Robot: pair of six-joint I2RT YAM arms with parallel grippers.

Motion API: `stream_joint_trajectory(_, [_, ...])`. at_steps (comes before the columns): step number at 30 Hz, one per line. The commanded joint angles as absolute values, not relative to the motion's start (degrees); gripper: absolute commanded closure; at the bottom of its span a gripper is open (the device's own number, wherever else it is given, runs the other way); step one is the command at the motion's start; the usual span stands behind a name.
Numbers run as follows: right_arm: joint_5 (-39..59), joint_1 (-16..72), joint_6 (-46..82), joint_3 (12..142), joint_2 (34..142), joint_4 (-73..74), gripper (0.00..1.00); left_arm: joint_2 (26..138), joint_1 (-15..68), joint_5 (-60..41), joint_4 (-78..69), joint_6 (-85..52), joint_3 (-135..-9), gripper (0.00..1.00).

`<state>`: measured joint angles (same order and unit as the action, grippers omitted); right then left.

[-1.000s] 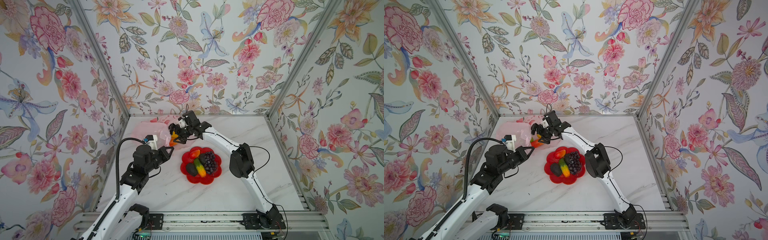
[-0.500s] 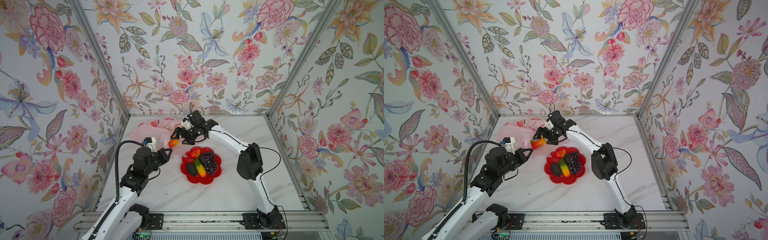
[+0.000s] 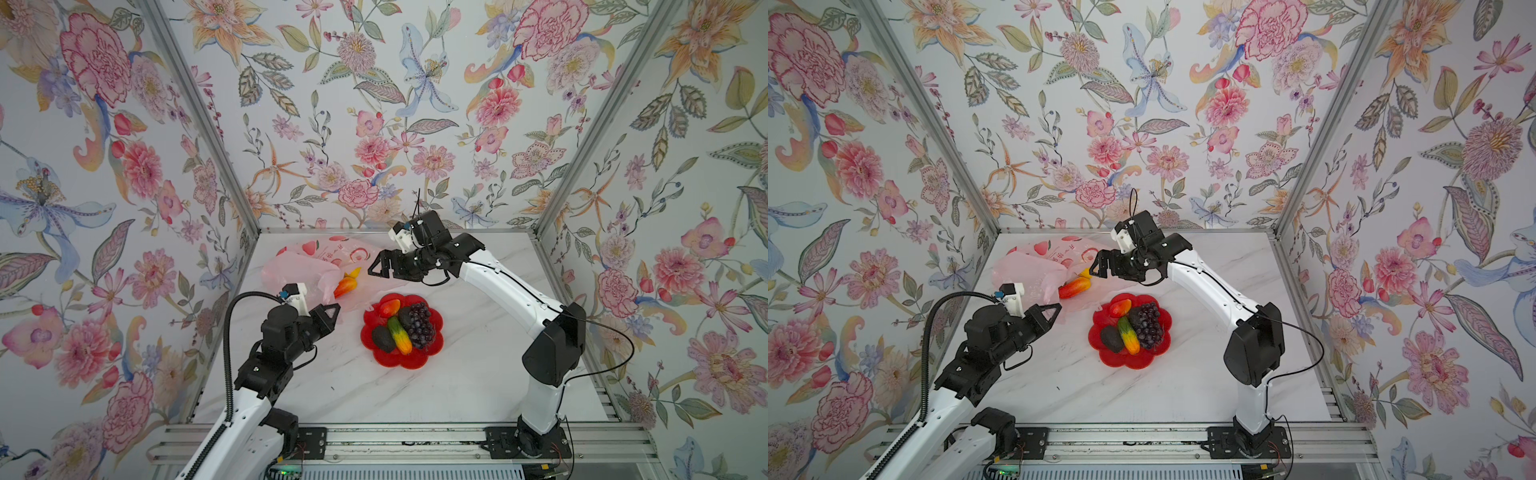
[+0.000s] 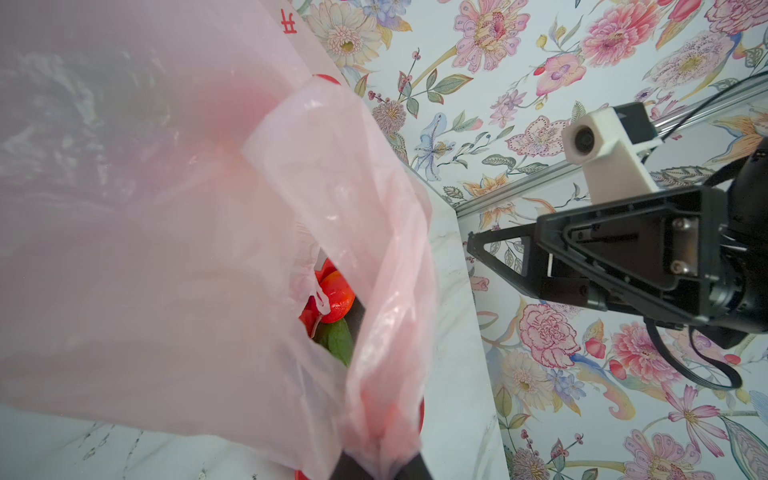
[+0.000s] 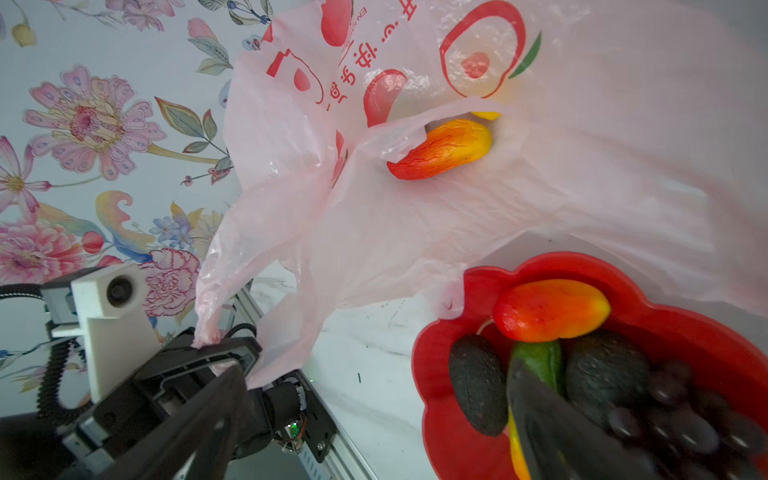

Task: Place the fruits into the plastic bag
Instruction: 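Withdraw the right gripper from the bag back over the plate, then lower the right gripper onto the dark grape bunch and grasp it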

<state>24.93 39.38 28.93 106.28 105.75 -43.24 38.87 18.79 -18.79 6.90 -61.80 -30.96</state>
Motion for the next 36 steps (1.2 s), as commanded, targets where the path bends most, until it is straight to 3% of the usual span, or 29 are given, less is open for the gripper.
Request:
stream_joint_trajectory(1, [18.7,39.5,23.0,104.4,101.9,-53.6,0.01,37.6,19.2,-17.8,7.4,-62.7,-29.4,1.0])
stream_joint_trajectory(5, [11.4,39.5,21.0,102.0,99.3,-63.0,0.0,36.9,19.0,-17.5,6.9,-63.0,-28.4,1.0])
stream_joint_trajectory(10, [7.7,39.5,20.0,94.3,95.2,-64.7,0.0,35.8,19.0,-16.9,6.5,-64.0,-27.0,1.0])
stream_joint_trajectory(21, [6.5,39.6,18.6,86.5,97.2,-63.8,0.0,34.2,18.9,-15.7,7.9,-64.6,-26.5,1.0])
stream_joint_trajectory(36, [13.1,37.4,19.3,86.2,107.2,-55.5,0.04,32.7,19.0,-14.9,8.8,-65.7,-25.8,1.0])
